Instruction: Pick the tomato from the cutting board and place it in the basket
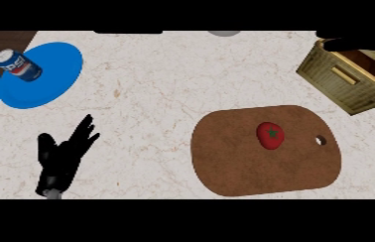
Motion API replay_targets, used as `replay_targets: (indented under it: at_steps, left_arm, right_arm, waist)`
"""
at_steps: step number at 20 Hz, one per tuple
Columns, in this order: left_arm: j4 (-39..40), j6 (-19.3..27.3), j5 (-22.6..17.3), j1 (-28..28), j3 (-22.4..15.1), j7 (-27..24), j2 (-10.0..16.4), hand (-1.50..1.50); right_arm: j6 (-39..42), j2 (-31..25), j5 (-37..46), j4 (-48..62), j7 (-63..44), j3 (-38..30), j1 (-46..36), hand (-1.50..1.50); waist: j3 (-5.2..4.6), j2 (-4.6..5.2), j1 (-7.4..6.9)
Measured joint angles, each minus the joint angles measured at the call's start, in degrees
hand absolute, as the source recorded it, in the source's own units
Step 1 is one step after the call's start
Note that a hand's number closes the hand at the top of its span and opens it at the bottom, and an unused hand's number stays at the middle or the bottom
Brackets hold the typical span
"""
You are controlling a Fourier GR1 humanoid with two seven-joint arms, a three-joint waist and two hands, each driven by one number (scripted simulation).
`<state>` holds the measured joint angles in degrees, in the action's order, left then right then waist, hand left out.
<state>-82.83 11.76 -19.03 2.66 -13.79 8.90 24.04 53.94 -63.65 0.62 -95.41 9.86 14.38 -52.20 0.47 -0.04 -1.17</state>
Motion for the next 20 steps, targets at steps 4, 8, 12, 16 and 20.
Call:
replay_targets:
  at_steps: [4, 8, 12, 16, 20]
  left_arm:
    - [-0.21, 0.06, 0.59, 0.6, -0.1, -0.86, -0.61, 0.0]
    - [-0.15, 0.64, 1.22, 0.48, -0.08, 0.08, -1.02, 0.0]
    - [-0.06, 0.38, 1.57, 0.48, 0.2, 0.64, -0.97, 0.0]
    - [0.13, -0.85, 1.13, 0.82, 1.46, 0.24, -0.44, 0.0]
    - [0.81, -1.02, 1.7, 0.89, 1.59, -0.49, -1.18, 0.0]
  right_arm:
    - [-1.25, 0.22, 2.08, 0.4, 2.0, 1.46, 1.62, -1.5]
    - [-3.53, 2.27, 4.52, 0.82, 3.89, 3.27, 4.03, -1.5]
    - [-5.87, 4.87, 7.13, 0.81, 5.64, 5.31, 6.59, -1.5]
    - [-8.44, 7.66, 10.04, -0.24, 6.53, 7.24, 9.68, -1.5]
    - [-11.59, 9.76, 15.27, 0.16, 8.48, 9.73, 11.97, -1.5]
  waist:
    - [0.04, 0.02, 0.03]
    - [0.17, -0.03, 0.13]
    - [0.22, -0.09, 0.29]
    - [0.18, -0.21, 0.53]
    - [0.27, -0.24, 0.54]
